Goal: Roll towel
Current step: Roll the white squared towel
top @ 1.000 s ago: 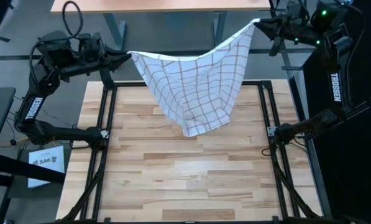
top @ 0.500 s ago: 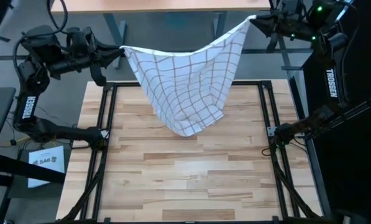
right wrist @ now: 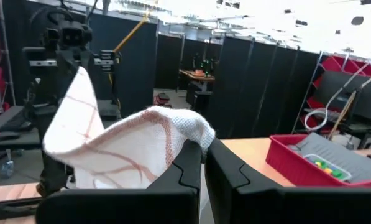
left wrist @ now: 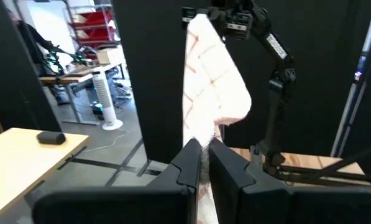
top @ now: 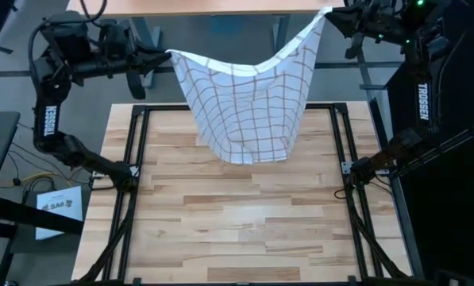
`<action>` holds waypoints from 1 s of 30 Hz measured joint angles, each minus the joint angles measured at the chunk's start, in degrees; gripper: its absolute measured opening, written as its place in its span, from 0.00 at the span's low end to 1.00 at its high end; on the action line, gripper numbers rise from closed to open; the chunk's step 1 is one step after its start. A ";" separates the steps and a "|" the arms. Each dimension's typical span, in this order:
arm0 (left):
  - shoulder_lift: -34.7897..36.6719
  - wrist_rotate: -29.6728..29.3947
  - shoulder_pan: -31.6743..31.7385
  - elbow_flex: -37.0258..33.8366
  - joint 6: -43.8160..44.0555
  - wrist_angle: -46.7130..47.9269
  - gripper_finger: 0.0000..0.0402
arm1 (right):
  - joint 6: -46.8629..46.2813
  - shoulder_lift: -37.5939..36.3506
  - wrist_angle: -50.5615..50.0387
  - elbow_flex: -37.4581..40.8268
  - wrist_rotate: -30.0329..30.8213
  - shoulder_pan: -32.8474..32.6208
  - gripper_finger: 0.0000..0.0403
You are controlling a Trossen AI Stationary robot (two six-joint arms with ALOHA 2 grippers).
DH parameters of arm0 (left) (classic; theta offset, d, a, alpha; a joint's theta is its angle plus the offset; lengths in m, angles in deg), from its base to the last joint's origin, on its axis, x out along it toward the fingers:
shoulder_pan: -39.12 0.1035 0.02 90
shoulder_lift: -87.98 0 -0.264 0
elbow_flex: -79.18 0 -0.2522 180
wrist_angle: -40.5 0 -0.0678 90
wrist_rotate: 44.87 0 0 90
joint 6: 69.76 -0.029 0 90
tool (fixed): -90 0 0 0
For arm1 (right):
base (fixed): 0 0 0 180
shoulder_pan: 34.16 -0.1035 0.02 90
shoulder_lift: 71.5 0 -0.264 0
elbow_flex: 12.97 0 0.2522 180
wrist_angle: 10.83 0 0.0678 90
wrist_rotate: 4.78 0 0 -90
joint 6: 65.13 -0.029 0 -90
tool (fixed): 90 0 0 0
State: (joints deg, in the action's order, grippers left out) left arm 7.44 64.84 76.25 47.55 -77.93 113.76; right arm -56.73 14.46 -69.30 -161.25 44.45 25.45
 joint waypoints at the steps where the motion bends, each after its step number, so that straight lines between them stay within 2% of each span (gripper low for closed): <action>1: -0.32 0.49 0.17 0.00 0.00 0.06 0.02 | -0.02 0.21 0.38 0.00 -0.08 -0.06 0.00; 7: -0.04 2.07 2.78 0.35 0.46 -1.80 0.02 | -1.51 0.60 4.34 0.00 -0.29 -0.44 0.00; 15: 1.87 2.57 2.82 0.39 -0.83 -2.64 0.02 | -0.65 0.59 5.06 0.00 -1.25 -0.43 0.00; 20: 3.34 2.21 4.27 0.41 -0.44 -9.76 0.02 | -5.73 0.55 15.11 0.00 -1.13 2.09 0.00; 30: 3.58 1.74 4.83 0.33 -0.59 -13.13 0.02 | -7.52 0.57 23.26 0.00 -0.76 3.26 0.00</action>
State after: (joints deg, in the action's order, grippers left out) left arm 11.03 66.58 81.08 47.88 -78.52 100.63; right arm -64.24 15.03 -46.05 -161.25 43.68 28.71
